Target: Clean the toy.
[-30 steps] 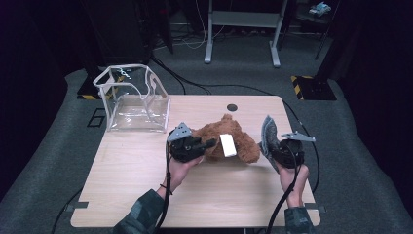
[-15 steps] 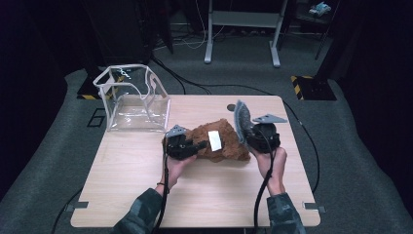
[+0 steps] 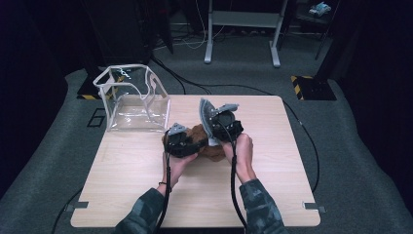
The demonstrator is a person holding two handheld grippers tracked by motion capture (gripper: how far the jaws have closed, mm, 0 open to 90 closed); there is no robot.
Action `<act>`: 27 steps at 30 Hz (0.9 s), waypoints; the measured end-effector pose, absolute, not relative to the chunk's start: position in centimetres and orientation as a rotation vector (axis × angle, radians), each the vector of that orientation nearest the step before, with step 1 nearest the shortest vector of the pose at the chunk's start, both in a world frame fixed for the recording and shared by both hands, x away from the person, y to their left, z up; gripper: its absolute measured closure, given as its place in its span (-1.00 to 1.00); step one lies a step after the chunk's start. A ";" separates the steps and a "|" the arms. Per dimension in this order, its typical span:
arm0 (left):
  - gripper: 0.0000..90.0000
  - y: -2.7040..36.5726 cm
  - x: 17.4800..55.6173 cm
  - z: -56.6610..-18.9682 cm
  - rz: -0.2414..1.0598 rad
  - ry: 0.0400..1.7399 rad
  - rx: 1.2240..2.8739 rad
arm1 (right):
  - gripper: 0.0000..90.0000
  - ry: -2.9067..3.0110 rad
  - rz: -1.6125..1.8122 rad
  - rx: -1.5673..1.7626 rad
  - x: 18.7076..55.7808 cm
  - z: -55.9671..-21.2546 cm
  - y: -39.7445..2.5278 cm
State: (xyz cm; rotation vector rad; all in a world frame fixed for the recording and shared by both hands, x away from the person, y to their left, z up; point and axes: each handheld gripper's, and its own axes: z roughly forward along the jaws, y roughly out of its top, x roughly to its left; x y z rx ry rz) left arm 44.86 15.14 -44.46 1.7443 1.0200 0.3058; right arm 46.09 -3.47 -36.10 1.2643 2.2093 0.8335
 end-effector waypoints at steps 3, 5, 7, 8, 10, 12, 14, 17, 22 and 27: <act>-0.22 16.9 43.9 -43.9 0.444 1.022 1.745 | 0.74 2.217 0.767 1.332 47.9 -38.7 -4.0; -0.36 17.3 43.6 -43.9 0.469 1.040 1.735 | 0.74 2.208 0.761 1.345 48.1 -39.0 -4.2; -0.48 18.0 43.5 -44.2 0.502 1.083 1.724 | 0.74 2.207 0.756 1.374 48.5 -39.5 -4.6; -0.50 18.3 43.5 -44.3 0.517 1.091 1.727 | 0.75 2.201 0.748 1.395 48.7 -39.9 -4.8; -0.55 18.6 43.7 -44.7 0.542 1.123 1.733 | 0.75 2.202 0.763 1.387 48.8 -40.1 -5.0; -0.62 18.6 44.1 -45.0 0.543 1.146 1.735 | 0.75 2.205 0.768 1.391 48.9 -40.1 -5.2; -0.67 18.4 44.5 -45.3 0.548 1.159 1.735 | 0.75 2.207 0.771 1.387 48.9 -40.3 -5.0; -0.69 18.0 44.9 -45.7 0.560 1.185 1.730 | 0.76 2.208 0.778 1.396 48.8 -40.8 -5.1; -0.77 17.4 45.8 -46.7 0.563 1.240 1.727 | 0.76 2.214 0.782 1.398 48.8 -41.2 -5.5; -0.87 16.9 46.0 -47.5 0.591 1.263 1.721 | 0.76 2.216 0.784 1.392 48.9 -41.4 -5.5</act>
